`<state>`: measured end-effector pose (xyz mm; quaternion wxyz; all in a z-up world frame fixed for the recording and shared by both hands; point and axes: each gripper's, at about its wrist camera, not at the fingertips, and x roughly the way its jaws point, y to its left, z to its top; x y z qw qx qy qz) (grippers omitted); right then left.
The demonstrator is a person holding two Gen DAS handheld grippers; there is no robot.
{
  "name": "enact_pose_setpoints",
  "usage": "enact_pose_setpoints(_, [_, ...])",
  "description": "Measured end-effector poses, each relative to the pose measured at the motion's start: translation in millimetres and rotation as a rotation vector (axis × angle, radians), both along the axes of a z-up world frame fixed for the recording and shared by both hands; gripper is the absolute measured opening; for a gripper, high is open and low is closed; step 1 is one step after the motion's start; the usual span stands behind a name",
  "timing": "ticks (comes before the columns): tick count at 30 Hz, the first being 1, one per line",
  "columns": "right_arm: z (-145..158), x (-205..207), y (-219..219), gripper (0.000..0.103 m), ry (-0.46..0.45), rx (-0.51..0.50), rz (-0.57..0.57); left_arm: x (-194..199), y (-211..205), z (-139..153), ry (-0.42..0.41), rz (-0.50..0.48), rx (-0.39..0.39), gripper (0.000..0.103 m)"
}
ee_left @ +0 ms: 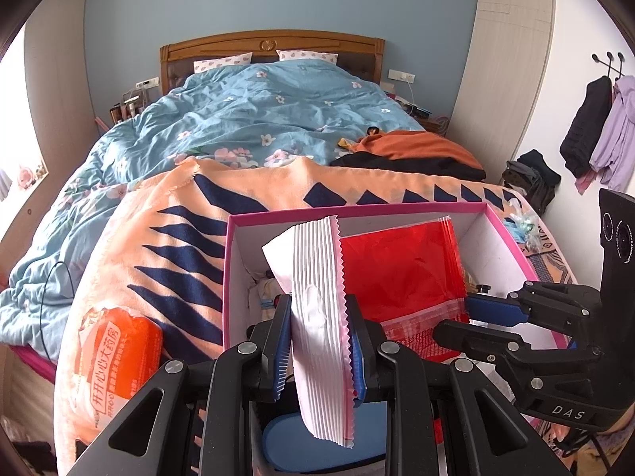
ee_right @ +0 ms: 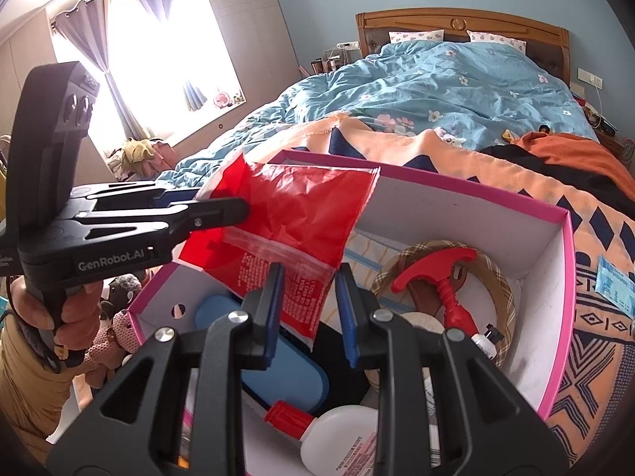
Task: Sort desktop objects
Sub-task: 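Lower the red packet with both grippers into the pink box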
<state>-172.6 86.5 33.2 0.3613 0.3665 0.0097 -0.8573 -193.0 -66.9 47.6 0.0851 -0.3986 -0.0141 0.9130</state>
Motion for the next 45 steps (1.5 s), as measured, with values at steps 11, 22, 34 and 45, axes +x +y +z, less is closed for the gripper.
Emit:
enact_pose_setpoints(11, [-0.5,-4.6,-4.3,0.029,-0.015,0.013,0.002,-6.5,-3.6,-3.5,-0.008,0.008,-0.009,0.024])
enact_pose_setpoints(22, [-1.9,-10.2,-11.8,0.029,-0.030,0.048,0.001,-9.6,-5.6,-5.4,-0.015,0.011,-0.018,0.024])
enact_pose_setpoints(34, [-2.7,-13.6,-20.0,0.029,-0.027,0.096,0.007,-13.9,-7.3,-7.8,-0.027,0.014,-0.029,0.024])
enact_pose_setpoints(45, [-3.8,-18.2,-24.4,0.029,-0.032,0.123,0.017,-20.2,-8.7,-11.2,-0.047,0.019,-0.034,0.024])
